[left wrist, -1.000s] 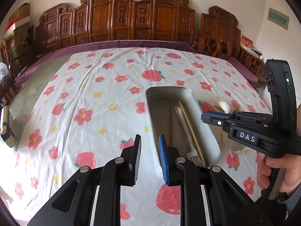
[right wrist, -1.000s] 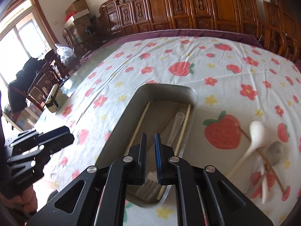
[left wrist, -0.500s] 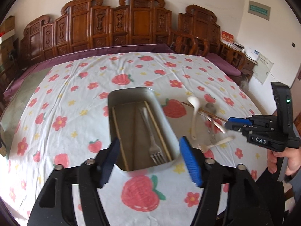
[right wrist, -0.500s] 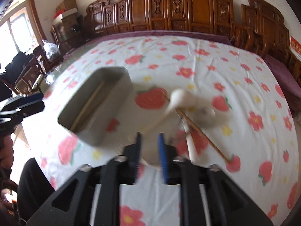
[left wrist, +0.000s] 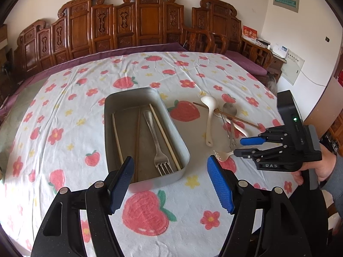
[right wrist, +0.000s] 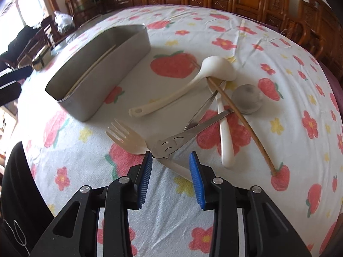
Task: Organize utensils
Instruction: 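Move the right tool to the utensil pile and grasp a cream plastic fork, then lift the cream fork with the right tool while the left tool grasps a white plastic spoon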
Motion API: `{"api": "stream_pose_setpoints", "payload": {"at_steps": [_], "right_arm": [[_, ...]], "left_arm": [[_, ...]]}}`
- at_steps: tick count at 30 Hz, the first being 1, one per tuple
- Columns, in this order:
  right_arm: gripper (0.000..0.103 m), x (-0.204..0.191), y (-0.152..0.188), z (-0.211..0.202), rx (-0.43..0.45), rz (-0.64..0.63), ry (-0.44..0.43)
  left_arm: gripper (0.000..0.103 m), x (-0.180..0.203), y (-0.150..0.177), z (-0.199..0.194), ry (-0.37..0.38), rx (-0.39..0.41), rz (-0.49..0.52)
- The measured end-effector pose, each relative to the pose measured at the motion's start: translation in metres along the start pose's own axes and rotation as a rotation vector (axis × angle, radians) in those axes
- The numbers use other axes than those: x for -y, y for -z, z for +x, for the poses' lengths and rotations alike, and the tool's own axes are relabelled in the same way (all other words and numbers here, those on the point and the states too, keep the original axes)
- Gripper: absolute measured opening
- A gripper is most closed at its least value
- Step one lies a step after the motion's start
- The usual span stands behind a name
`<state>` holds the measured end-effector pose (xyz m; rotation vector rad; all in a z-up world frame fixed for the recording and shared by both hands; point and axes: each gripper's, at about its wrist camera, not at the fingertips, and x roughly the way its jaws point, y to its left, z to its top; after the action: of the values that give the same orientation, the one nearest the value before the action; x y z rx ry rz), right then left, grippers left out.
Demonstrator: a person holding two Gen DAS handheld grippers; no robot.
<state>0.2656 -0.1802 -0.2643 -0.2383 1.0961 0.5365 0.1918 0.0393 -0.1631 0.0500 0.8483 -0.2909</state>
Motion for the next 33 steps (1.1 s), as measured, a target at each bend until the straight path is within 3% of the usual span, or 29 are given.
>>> {"api": "stream_pose_setpoints", "payload": {"at_steps": [11, 15, 17, 21, 28, 33], "right_arm": [[0.040, -0.018, 0.006, -0.001, -0.072, -0.112, 0.016], [0.015, -0.029, 0.010, -0.004, -0.079, -0.133, 0.011], [0.009, -0.035, 0.012, -0.004, -0.087, -0.148, 0.021], [0.009, -0.041, 0.016, -0.007, -0.098, -0.150, 0.026], [0.009, -0.044, 0.030, -0.039, 0.010, -0.073, -0.019], [0.009, -0.025, 0.029, -0.064, 0.083, 0.000, 0.002]], "left_arm": [[0.067, 0.004, 0.003, 0.004, -0.001, -0.013, 0.014], [0.067, 0.007, 0.004, 0.005, -0.004, -0.015, 0.027], [0.067, 0.009, 0.006, 0.005, -0.004, -0.017, 0.031], [0.067, 0.011, 0.007, 0.005, -0.010, -0.018, 0.042], [0.067, 0.016, 0.007, 0.001, -0.014, -0.005, 0.044], [0.067, 0.029, 0.006, 0.003, -0.029, 0.003, 0.067]]}}
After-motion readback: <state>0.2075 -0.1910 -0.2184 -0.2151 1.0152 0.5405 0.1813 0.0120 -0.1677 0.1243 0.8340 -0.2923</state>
